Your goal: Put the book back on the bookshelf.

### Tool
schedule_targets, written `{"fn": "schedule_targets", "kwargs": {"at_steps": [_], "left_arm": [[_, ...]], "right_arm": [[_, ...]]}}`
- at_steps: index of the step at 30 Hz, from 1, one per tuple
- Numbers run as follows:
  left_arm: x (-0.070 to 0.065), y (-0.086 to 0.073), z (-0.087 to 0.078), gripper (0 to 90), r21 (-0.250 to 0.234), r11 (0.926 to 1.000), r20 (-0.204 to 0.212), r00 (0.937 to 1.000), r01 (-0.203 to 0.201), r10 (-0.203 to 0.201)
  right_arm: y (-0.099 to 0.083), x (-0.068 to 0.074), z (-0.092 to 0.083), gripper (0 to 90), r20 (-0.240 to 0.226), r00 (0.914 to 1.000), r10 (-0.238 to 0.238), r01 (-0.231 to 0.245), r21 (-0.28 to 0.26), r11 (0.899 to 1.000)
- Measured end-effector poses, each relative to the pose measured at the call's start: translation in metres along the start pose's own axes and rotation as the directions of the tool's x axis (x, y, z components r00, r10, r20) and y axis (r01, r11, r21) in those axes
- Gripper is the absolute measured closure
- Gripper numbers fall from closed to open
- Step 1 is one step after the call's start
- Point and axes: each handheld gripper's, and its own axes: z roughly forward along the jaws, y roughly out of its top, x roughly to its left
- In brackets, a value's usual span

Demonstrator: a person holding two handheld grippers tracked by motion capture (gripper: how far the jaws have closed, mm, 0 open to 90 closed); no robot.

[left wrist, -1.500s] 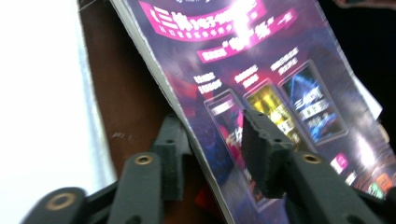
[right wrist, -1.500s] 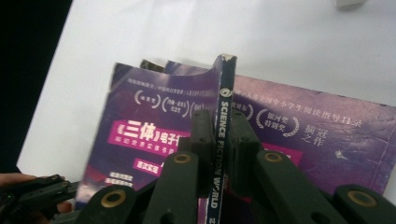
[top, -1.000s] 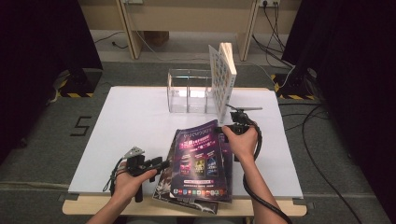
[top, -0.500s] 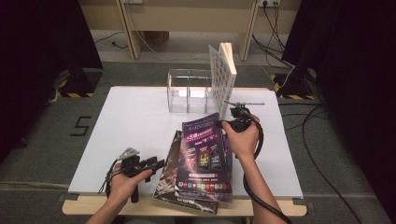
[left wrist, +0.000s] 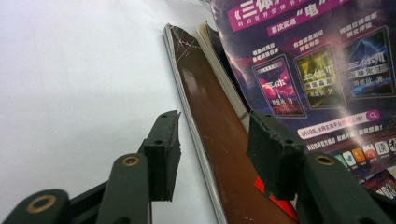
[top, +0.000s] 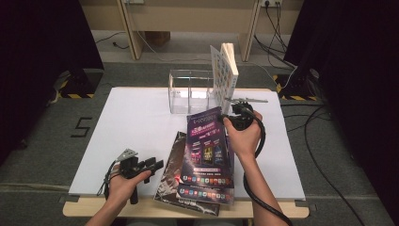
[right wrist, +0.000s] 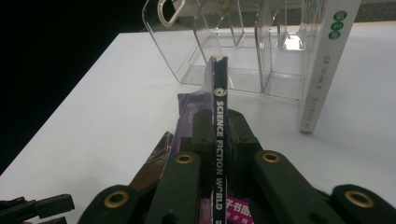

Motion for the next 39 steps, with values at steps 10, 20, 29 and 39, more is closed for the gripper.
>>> {"fn": "schedule_targets", "kwargs": {"at_steps": [10,20,29,39], "left_arm": [[0.0,0.0,0.003,52.6,0.007,1.0,0.011,0.9999,-0.002,0.002],[-0.001,0.0,0.007,52.6,0.022,0.9997,0.022,0.9997,-0.007,0.007],[-0.001,-0.001,0.006,52.5,0.024,0.9997,0.02,0.9998,-0.009,0.009],[0.0,0.0,0.006,52.5,0.02,0.9998,0.019,0.9998,-0.008,0.007]], "right_arm": [[0.007,0.005,-0.009,84.4,0.025,0.9996,-0.01,0.011,-0.05,0.999],[0.012,0.009,-0.015,84.4,0.03,0.9994,-0.017,0.019,-0.082,0.996],[0.016,0.013,-0.015,84.4,0.03,0.9993,-0.024,0.027,-0.094,0.995],[0.023,0.015,-0.018,84.4,0.035,0.999,-0.027,0.031,-0.119,0.992]]}}
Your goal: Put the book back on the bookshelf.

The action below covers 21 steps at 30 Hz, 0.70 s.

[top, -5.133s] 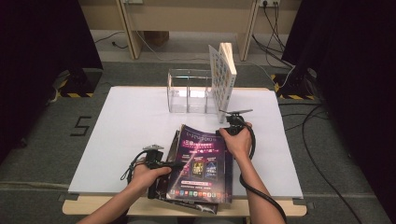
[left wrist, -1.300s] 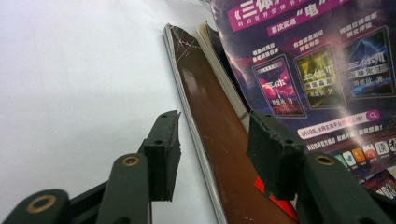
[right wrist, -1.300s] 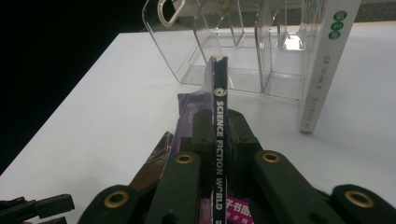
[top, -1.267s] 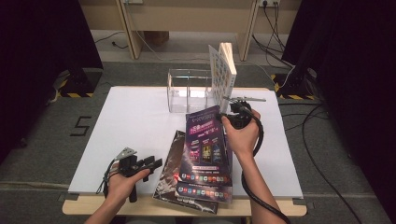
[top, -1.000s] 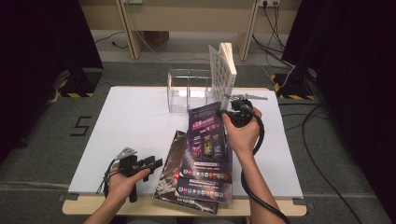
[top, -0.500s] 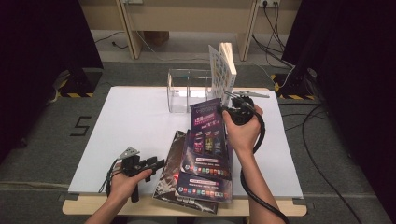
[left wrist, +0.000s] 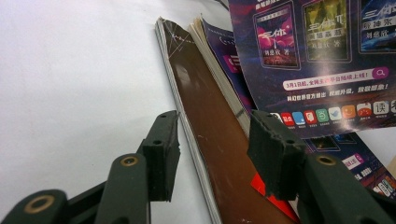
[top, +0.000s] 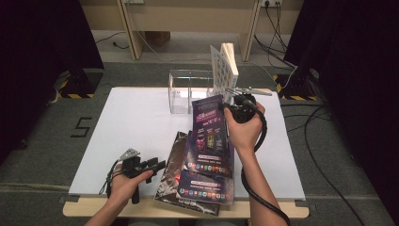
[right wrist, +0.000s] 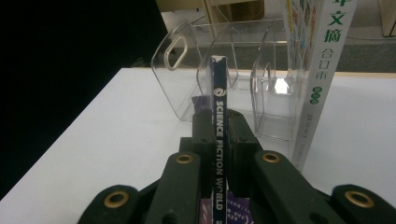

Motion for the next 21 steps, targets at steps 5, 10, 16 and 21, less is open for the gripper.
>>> {"fn": "schedule_targets", "kwargs": {"at_steps": [5,10,16,21], "left_arm": [[0.0,0.0,0.0,52.4,0.0,1.0,0.001,1.0,0.002,-0.002],[0.0,-0.001,-0.001,52.3,-0.002,1.0,0.001,1.0,0.0,0.0],[0.001,0.0,0.0,52.3,0.0,1.0,-0.002,1.0,0.002,-0.002],[0.002,0.0,0.0,52.3,0.0,1.0,-0.002,1.0,0.003,-0.003]], "right_arm": [[0.003,0.001,0.001,84.4,-0.003,1.0,-0.001,0.001,0.0,1.0],[0.005,0.001,0.001,84.4,0.0,1.0,-0.004,0.004,-0.007,1.0],[0.01,0.003,0.0,84.4,0.003,1.0,-0.003,0.004,-0.021,1.0],[0.014,0.003,0.0,84.4,0.008,0.9999,-0.012,0.012,-0.032,0.999]]}}
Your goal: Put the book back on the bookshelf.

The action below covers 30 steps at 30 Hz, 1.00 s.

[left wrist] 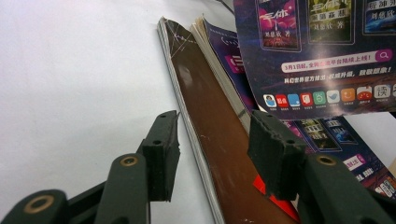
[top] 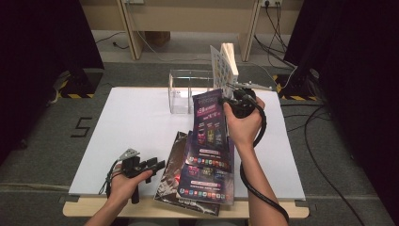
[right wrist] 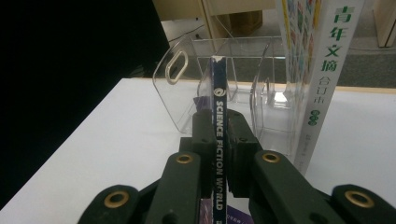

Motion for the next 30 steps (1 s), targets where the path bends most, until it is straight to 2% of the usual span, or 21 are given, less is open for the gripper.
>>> {"fn": "schedule_targets", "kwargs": {"at_steps": [30], "left_arm": [[0.0,0.001,0.0,52.3,-0.003,1.0,0.005,1.0,0.001,-0.001]], "right_arm": [[0.017,0.005,0.005,84.5,0.008,0.9999,-0.012,0.013,-0.034,0.999]]}}
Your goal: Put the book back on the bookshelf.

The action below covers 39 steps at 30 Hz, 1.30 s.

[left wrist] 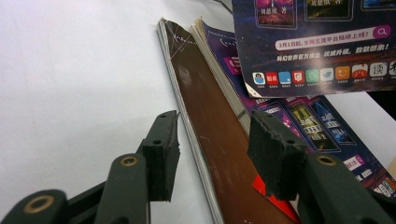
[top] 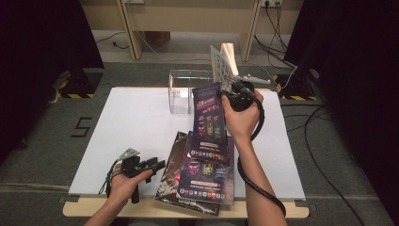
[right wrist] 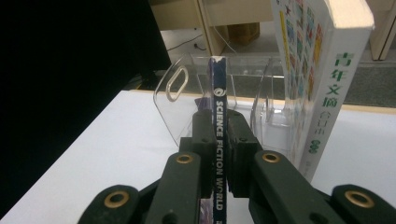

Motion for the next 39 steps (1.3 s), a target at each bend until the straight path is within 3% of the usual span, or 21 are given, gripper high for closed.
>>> {"fn": "schedule_targets", "kwargs": {"at_steps": [39], "left_arm": [[0.002,0.001,0.0,52.4,-0.006,1.0,-0.003,1.0,0.004,-0.004]], "right_arm": [[0.028,0.007,0.011,84.4,0.017,0.9999,-0.001,0.003,-0.081,0.997]]}}
